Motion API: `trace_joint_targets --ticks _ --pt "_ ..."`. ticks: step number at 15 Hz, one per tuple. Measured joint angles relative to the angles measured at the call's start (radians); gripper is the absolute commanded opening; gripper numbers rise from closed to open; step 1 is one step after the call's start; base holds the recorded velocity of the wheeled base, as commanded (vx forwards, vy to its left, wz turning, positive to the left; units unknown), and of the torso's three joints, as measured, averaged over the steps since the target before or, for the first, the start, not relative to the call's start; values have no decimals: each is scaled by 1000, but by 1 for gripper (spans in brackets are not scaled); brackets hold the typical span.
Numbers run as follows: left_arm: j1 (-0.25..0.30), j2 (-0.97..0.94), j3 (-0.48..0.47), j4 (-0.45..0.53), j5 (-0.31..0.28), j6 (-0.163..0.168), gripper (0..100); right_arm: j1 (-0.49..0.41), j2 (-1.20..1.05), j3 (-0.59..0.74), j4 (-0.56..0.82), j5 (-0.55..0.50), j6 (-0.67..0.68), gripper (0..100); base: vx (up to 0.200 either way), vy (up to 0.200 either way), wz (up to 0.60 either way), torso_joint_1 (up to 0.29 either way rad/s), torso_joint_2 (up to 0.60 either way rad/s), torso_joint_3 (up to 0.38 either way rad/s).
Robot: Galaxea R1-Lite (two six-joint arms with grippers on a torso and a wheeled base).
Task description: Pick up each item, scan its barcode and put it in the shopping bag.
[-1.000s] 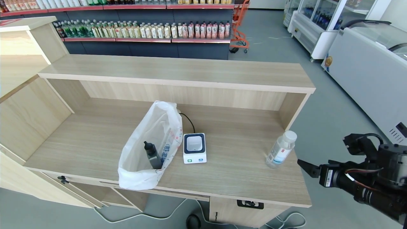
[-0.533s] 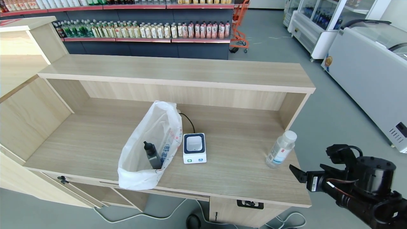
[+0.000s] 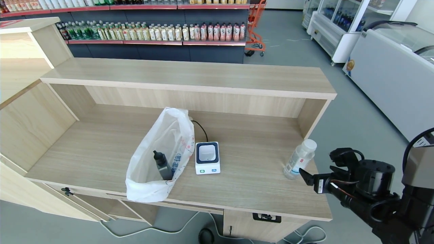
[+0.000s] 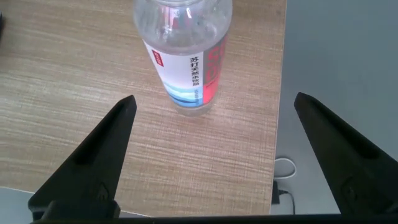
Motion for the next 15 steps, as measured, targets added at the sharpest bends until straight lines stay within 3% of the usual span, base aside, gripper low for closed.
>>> trace_joint_targets --ticks 15 --pt "0 0 0 0 0 0 0 24 146 -222 0 9 -21 100 0 0 0 0 0 0"
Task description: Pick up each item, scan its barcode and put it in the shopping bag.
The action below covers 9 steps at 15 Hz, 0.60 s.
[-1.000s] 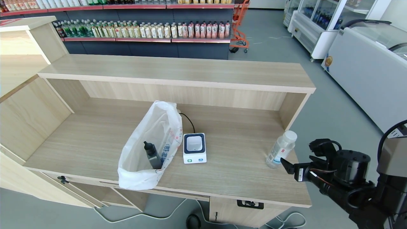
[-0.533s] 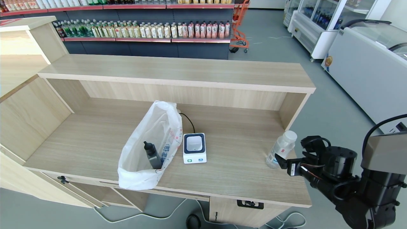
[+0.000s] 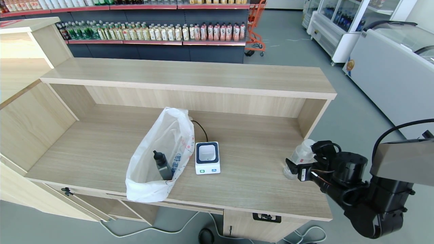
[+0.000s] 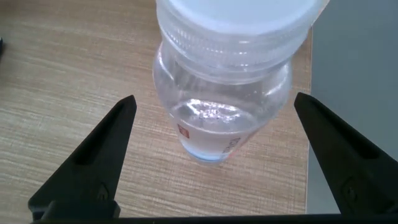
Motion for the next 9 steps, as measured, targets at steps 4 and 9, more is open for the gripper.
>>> trace_joint_targets --ticks 4,9 --pt "0 0 0 0 0 0 0 10 33 -66 0 0 -16 100 0 0 0 0 0 0" --pt "0 0 0 0 0 0 0 12 73 -114 0 3 -40 100 0 0 0 0 0 0"
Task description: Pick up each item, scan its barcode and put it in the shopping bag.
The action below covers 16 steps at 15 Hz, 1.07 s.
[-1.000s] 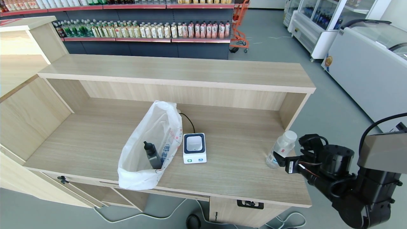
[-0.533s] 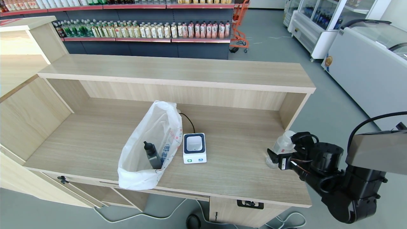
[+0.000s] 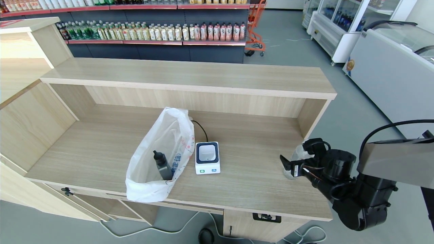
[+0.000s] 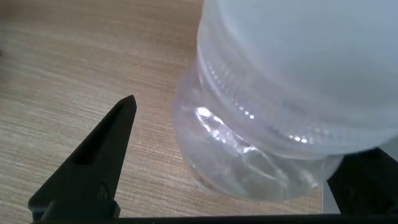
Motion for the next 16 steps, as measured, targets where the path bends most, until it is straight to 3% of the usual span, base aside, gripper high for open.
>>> trace_joint_targets --ticks 3,4,16 --pt "0 0 0 0 0 0 0 0 19 -28 0 33 -6 100 0 0 0 0 0 0" --pt "0 0 0 0 0 0 0 -1 25 -39 0 35 -15 0 0 0 0 0 0 0" --pt "0 0 0 0 0 0 0 -7 39 -50 2 59 -32 0 0 0 0 0 0 0"
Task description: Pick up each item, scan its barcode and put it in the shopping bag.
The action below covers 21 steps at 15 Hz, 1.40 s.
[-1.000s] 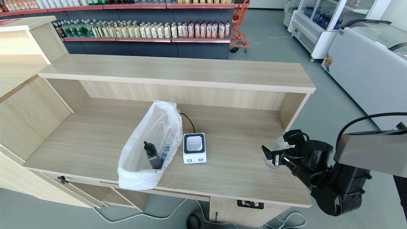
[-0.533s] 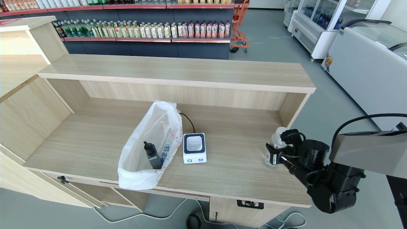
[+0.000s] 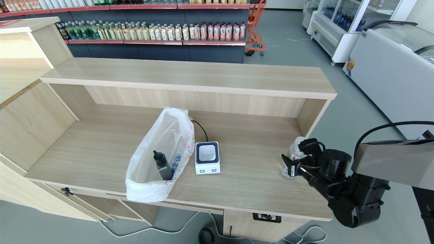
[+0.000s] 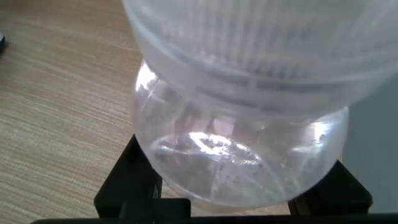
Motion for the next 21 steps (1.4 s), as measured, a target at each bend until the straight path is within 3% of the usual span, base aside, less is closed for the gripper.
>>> trace_joint_targets --ticks 4,7,9,11,13,21 --pt "0 0 0 0 0 0 0 -21 -113 18 61 60 38 0 0 0 0 0 0 0" --pt "0 0 0 0 0 0 0 -44 -349 44 353 202 211 0 0 0 0 0 0 0" --pt "0 0 0 0 0 0 0 -51 -563 9 638 370 342 0 0 0 0 0 0 0" --pt "0 0 0 0 0 0 0 -43 -783 -84 957 622 453 0 0 0 0 0 0 0" --pt "0 0 0 0 0 0 0 -3 -951 -179 1156 871 524 0 0 0 0 0 0 0" --pt "0 0 0 0 0 0 0 316 -1180 -241 1196 999 562 0 0 0 0 0 0 0"
